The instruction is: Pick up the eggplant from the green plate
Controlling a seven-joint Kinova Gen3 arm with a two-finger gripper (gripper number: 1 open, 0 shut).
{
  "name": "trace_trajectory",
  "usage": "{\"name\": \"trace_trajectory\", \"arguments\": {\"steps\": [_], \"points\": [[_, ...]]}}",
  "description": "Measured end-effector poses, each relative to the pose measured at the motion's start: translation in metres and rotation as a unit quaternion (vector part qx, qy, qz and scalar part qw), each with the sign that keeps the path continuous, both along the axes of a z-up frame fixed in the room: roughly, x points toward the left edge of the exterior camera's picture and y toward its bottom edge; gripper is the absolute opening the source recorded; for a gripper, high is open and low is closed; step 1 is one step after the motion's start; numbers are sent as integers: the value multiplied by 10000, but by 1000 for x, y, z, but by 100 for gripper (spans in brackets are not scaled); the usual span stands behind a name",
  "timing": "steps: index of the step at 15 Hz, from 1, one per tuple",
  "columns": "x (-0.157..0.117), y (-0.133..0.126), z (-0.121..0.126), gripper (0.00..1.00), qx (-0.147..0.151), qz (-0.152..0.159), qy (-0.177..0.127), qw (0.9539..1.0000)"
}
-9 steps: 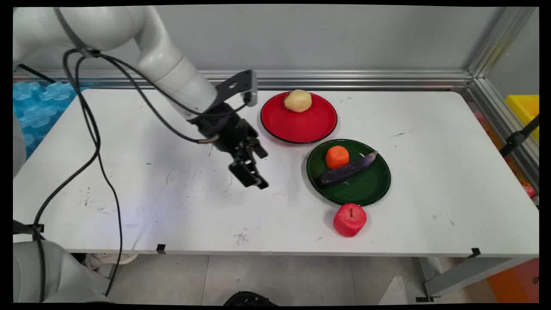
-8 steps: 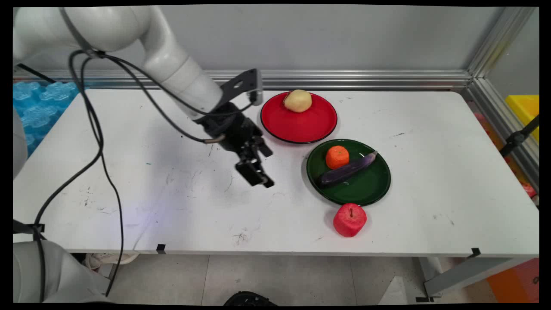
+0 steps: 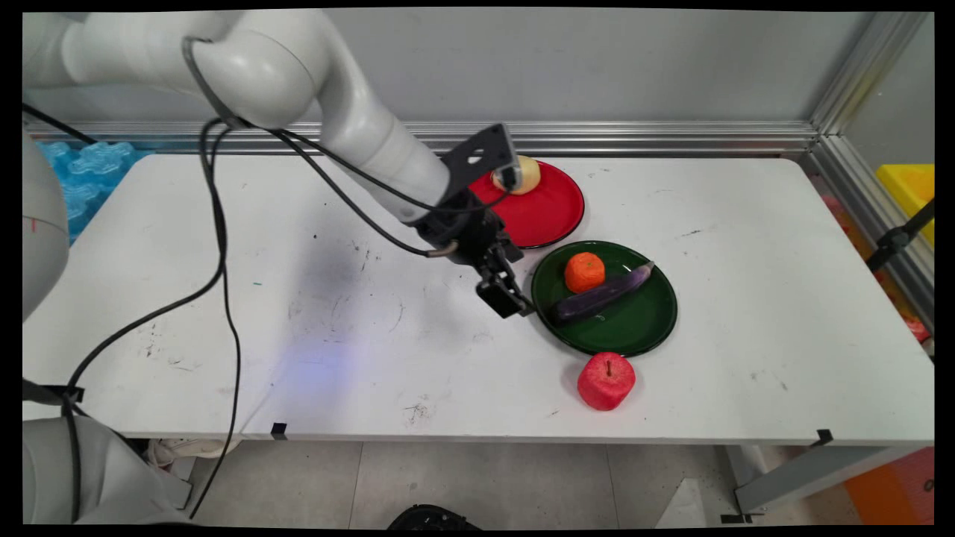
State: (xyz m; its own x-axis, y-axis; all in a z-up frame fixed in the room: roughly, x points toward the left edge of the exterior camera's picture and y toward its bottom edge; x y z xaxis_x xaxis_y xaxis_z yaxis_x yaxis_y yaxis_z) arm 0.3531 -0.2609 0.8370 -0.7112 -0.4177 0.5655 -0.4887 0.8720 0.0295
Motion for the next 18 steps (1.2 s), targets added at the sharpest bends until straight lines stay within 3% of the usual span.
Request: {"name": "trace_trajectory", "arguments": {"steps": [7,18], "points": [[-33,-7,-37,100,-146,267,-25,9995],[-58,-18,-74,100,-257,627,6,9977]]}}
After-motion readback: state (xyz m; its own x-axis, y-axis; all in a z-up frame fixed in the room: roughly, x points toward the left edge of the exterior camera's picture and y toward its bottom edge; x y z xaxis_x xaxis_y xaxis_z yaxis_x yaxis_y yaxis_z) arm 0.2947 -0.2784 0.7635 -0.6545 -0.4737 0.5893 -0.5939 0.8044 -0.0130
